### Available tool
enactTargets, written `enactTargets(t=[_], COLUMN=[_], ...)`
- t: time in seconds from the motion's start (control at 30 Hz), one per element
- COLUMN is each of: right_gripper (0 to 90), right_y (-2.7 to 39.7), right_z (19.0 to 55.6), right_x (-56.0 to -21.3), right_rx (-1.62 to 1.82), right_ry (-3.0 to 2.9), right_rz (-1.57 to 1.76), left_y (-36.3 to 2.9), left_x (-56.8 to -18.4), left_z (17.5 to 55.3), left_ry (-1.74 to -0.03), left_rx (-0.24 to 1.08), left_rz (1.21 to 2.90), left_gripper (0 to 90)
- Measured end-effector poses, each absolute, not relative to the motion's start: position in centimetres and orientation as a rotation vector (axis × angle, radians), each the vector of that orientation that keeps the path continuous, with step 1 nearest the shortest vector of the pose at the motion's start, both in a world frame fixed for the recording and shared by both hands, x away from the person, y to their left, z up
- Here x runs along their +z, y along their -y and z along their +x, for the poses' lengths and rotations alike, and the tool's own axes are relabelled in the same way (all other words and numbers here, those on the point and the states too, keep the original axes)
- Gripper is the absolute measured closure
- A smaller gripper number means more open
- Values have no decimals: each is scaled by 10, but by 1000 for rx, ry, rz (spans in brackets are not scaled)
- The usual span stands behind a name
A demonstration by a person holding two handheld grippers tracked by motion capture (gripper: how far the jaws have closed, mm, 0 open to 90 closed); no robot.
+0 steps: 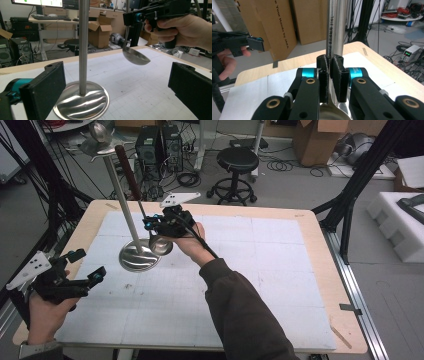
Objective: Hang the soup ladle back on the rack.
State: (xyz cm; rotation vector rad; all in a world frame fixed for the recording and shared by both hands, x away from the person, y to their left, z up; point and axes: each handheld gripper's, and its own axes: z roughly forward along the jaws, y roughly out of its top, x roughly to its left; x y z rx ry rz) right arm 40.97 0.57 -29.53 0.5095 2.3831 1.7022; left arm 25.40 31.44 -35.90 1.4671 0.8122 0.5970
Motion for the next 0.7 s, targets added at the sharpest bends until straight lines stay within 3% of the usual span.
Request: enactTargets(t=[0.43,0.7], right_gripper=[827,555], right_y=[-14,-4], right_z=[413,405], right_x=[-298,-289], right_rx=[1714,1737], right_ry=[-2394,-2365], right_rz=[514,518], left_y=[-314,-314], left_x=[-360,-358], left_z=[254,253], left_ry=[-814,-807], left_rx=[593,592], left_rz=[1467,1464], left_gripper=[17,17])
